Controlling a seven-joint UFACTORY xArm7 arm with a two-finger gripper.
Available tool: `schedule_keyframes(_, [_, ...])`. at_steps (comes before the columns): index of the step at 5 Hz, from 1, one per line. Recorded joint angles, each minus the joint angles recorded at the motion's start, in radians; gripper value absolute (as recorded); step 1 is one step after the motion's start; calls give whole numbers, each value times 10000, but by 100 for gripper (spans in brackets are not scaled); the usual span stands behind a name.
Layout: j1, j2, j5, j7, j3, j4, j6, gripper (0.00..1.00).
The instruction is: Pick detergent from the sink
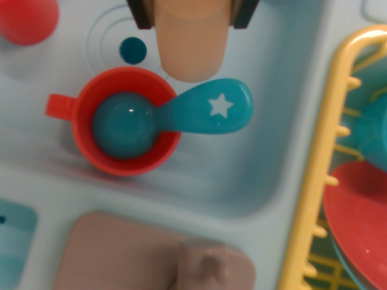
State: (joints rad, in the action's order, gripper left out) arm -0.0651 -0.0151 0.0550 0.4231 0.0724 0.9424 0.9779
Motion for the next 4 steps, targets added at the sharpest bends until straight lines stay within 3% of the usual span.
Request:
schedule_keyframes(1, [1, 136, -22, -28, 0, 307, 441, 100])
schedule_keyframes(2, [1, 136, -22, -28, 0, 307, 441, 100])
schedule_keyframes(3, [1, 277, -44, -58, 1, 628, 903, 100])
schedule_keyframes(4, [1, 277, -44, -58, 1, 628, 903, 100])
